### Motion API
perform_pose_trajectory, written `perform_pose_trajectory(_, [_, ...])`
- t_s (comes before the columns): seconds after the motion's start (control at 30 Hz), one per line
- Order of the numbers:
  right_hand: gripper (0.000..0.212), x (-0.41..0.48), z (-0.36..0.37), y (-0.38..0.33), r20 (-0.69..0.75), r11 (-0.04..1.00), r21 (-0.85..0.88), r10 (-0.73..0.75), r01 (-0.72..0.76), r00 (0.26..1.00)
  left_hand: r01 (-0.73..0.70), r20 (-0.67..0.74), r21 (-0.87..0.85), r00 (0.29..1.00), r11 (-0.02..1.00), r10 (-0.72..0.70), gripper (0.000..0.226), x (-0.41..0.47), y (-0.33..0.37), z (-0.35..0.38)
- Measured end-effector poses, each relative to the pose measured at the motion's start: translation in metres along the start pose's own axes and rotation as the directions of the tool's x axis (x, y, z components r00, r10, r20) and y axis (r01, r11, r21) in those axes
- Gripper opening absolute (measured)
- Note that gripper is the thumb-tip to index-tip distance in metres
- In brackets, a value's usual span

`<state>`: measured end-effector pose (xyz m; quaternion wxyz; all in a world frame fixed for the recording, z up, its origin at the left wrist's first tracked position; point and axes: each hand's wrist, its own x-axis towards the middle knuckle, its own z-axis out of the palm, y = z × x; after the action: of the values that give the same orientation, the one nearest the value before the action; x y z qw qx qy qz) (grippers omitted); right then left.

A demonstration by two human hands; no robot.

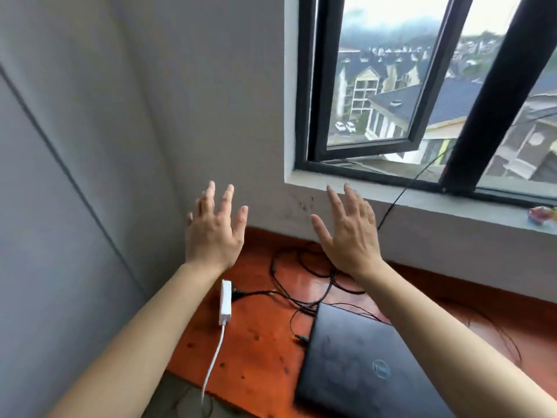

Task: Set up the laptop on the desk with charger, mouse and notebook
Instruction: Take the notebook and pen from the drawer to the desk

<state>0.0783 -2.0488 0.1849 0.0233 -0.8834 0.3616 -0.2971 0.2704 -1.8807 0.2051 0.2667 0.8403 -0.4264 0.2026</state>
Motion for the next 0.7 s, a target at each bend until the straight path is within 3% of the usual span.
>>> perform_pose_trajectory(0.2, [0.073,-0.014,0.035,-0.062,0.060,0.955,0.210,-0.227,0.210,0.972,0.280,0.006,0.222,0.958,0.934,-0.288,0.068,-0.091,-0.038,-0.047])
perform_pose_trajectory(0.3, [0.073,-0.048,0.053,-0.144,0.149,0.859,0.406,-0.400,0.313,0.904,0.486,-0.090,0.402,0.864,0.776,-0.495,0.067,-0.172,-0.076,-0.114])
perform_pose_trajectory(0.4, [0.074,-0.070,0.058,-0.200,0.179,0.792,0.496,-0.495,0.356,0.850,0.581,-0.157,0.464,0.797,0.669,-0.583,0.062,-0.218,-0.093,-0.170])
perform_pose_trajectory(0.5, [0.073,-0.118,0.040,-0.292,0.144,0.641,0.612,-0.666,0.463,0.732,0.725,-0.331,0.496,0.667,0.477,-0.668,0.061,-0.288,-0.108,-0.258])
perform_pose_trajectory(0.7, [0.073,-0.261,-0.032,-0.480,-0.013,0.289,0.768,-0.885,0.571,0.464,0.848,-0.601,0.511,0.469,0.140,-0.648,0.064,-0.458,-0.108,-0.426])
